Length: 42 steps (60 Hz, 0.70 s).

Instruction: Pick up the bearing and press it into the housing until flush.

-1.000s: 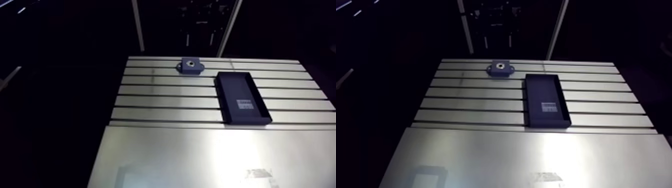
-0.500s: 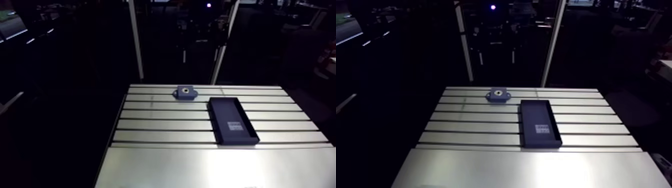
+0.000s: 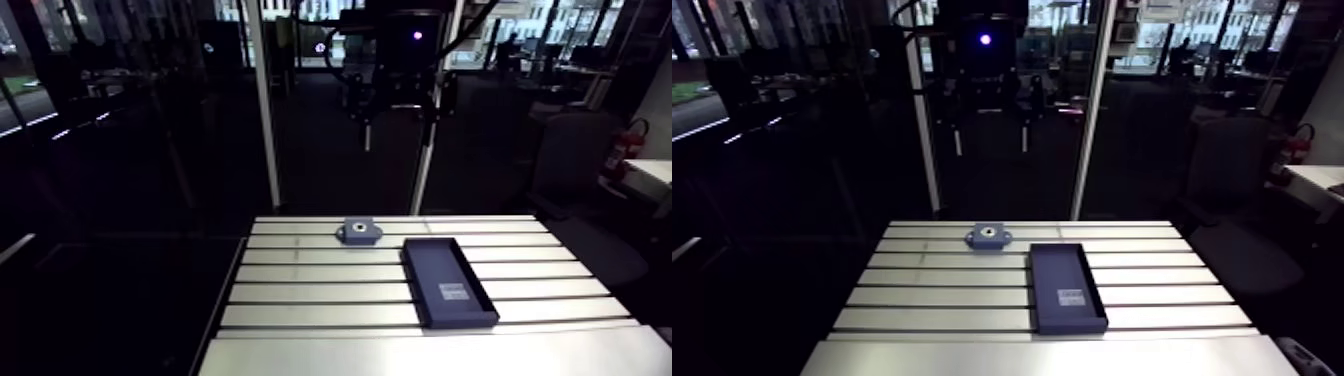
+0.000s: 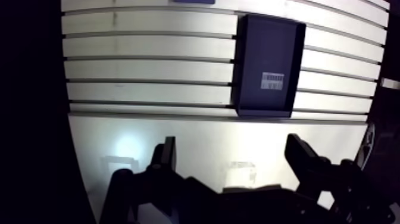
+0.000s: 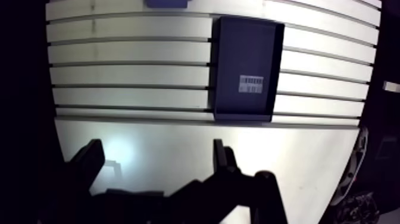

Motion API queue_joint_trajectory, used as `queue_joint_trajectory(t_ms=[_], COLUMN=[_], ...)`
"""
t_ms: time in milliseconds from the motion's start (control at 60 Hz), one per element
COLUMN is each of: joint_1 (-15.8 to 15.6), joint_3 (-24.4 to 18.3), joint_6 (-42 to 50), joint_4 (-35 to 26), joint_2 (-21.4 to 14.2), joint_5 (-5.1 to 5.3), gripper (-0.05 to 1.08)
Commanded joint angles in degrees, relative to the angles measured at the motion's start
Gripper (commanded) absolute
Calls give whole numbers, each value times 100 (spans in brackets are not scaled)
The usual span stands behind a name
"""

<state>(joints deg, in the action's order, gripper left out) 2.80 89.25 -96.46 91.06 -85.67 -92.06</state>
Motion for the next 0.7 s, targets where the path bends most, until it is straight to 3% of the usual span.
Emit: queue_joint_trajectory(t_ms=[17,400,700], joint_1=[449,564,546], joint_3=[-32,-400,-388], joint_6=[-114,-105,-114], joint_4=[-313,-278,-286], joint_2=[-725,-259,-226], joint_5=[387,385,352], gripper=[1,1,1])
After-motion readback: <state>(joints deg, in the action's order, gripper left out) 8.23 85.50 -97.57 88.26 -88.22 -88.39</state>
